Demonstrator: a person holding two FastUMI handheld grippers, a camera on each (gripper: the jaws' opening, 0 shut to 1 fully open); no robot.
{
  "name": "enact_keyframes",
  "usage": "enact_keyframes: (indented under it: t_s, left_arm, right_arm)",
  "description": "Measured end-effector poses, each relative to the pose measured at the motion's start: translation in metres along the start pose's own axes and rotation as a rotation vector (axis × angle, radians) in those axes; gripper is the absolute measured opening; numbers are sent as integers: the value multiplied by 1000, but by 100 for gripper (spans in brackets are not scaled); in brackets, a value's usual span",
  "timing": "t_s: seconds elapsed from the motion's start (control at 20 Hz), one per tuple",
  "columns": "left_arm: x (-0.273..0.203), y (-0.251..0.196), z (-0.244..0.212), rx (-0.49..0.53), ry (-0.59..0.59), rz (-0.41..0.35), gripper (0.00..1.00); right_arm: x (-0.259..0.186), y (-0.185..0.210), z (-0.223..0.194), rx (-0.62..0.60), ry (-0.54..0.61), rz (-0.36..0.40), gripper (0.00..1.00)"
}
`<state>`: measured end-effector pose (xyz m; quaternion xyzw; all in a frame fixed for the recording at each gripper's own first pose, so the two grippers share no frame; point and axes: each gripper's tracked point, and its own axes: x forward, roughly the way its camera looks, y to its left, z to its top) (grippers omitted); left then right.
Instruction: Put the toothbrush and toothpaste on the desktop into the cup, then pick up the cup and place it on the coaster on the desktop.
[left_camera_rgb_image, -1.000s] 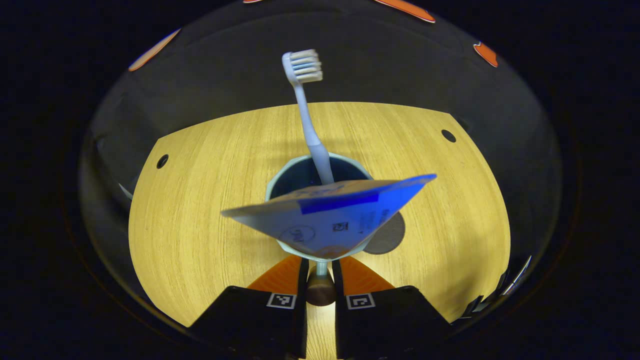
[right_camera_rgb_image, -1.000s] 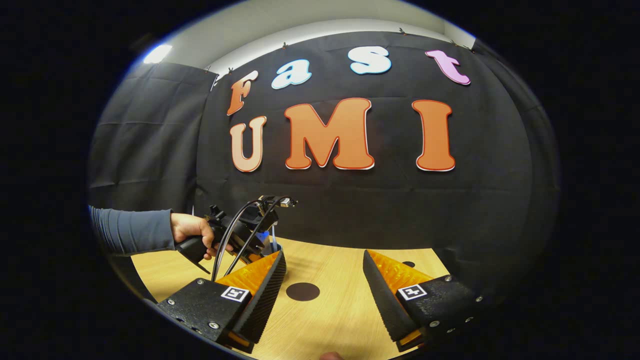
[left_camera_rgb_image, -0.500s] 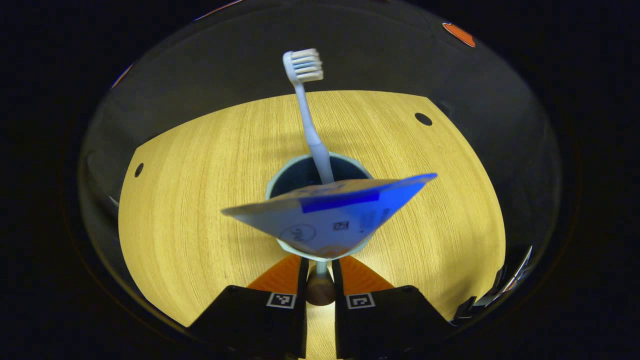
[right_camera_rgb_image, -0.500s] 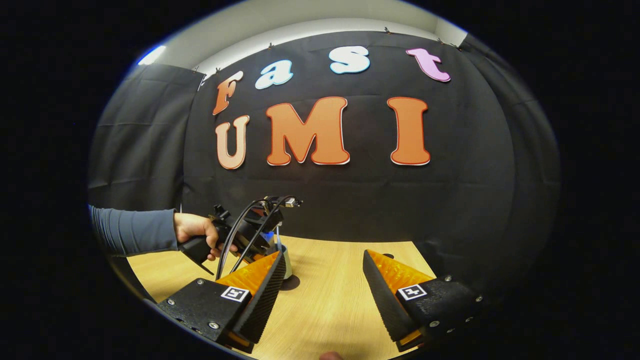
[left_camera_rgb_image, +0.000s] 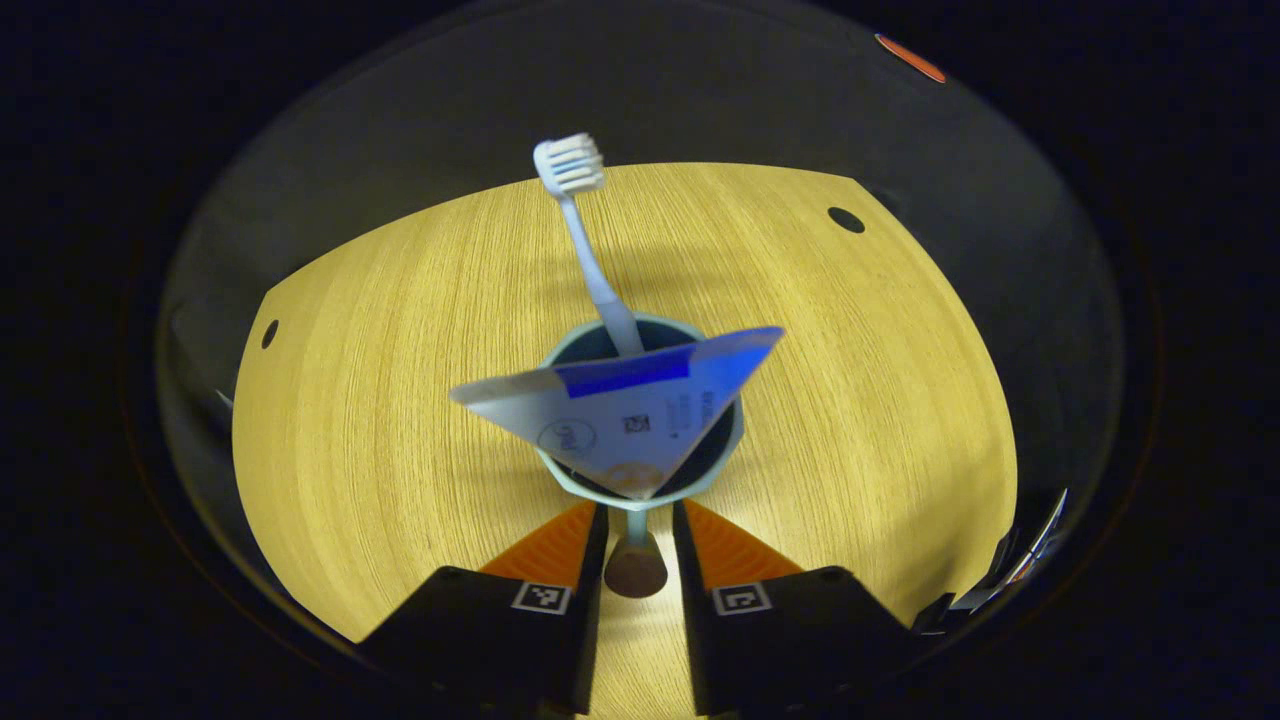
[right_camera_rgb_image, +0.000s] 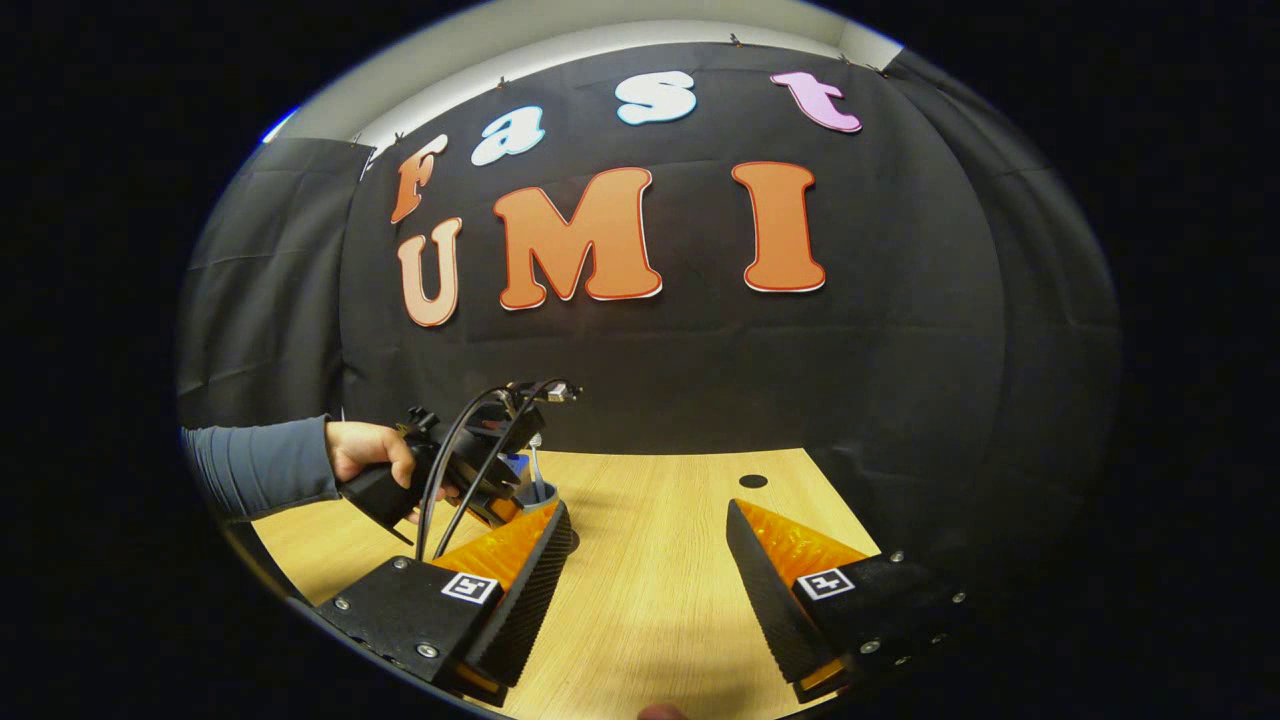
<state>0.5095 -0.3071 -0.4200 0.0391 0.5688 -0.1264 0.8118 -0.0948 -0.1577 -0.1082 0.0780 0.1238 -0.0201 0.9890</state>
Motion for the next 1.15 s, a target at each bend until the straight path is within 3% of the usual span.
enact_keyframes:
  t_s: [0.05, 0.1, 0.25, 0.3, 0.55, 0.9, 1.15]
  left_arm:
    - [2, -5, 4, 7, -17, -11, 46]
    - [3, -10, 8, 1, -35, -20, 64]
    - [23, -12, 3, -2, -128, -18, 87]
    - [24, -12, 6, 12, -170, -10, 100]
    - [20, -8, 24, 48, -336, 24, 99]
    - [-22, 87, 26, 53, -715, 321, 100]
    - [-82, 118, 8, 17, -931, 386, 100]
  right_arm:
    - [1, 2, 2, 2, -3, -4, 93]
    - [2, 3, 3, 4, -4, -8, 93]
    - [8, 12, 1, -14, 1, -34, 93]
    - [9, 16, 3, -22, -2, -45, 93]
    - [16, 47, 18, -45, -37, -54, 93]
    - [18, 101, 34, -92, -160, -57, 93]
    - [19, 153, 48, -122, -228, -6, 93]
